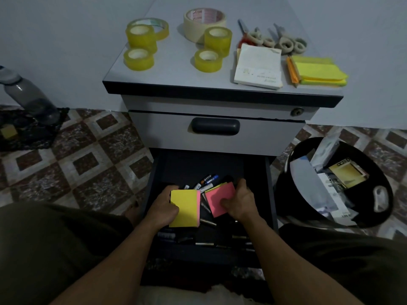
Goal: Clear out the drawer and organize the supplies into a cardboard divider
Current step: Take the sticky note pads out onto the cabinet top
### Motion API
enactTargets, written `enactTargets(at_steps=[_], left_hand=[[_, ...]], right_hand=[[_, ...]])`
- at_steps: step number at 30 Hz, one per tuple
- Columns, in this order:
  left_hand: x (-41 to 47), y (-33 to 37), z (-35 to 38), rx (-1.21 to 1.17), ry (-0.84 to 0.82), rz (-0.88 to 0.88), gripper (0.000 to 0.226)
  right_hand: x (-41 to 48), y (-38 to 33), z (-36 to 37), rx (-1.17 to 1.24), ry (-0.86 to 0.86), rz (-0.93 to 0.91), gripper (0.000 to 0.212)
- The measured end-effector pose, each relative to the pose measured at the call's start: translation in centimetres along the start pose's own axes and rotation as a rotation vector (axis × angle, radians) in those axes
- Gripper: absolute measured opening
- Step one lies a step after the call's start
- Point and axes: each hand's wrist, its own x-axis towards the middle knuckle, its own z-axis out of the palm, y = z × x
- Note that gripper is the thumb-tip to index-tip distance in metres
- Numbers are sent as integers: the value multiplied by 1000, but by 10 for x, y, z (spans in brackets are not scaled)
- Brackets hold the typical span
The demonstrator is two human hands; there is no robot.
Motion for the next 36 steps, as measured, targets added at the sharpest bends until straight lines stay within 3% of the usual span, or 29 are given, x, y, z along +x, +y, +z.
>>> enactTargets(at_steps=[8,16,24,32,36], left_hand=[[0,-3,-2,-5,27,-27,67],[-2,-3,0,-65,69,-29,71],[-2,-2,0,-57,72,-51,72],[0,-3,3,-47,103,-69,69],[2,-3,3,-76,96,-57,69]], right_hand=[[-12,-5,11,113,-32,27,57],[-14,4,4,252,-75,19,70],[-15,6,6,294,-100,136,59],[-14,9,-1,321,-193,120,36],[-15,11,-5,603,-194,176,28]])
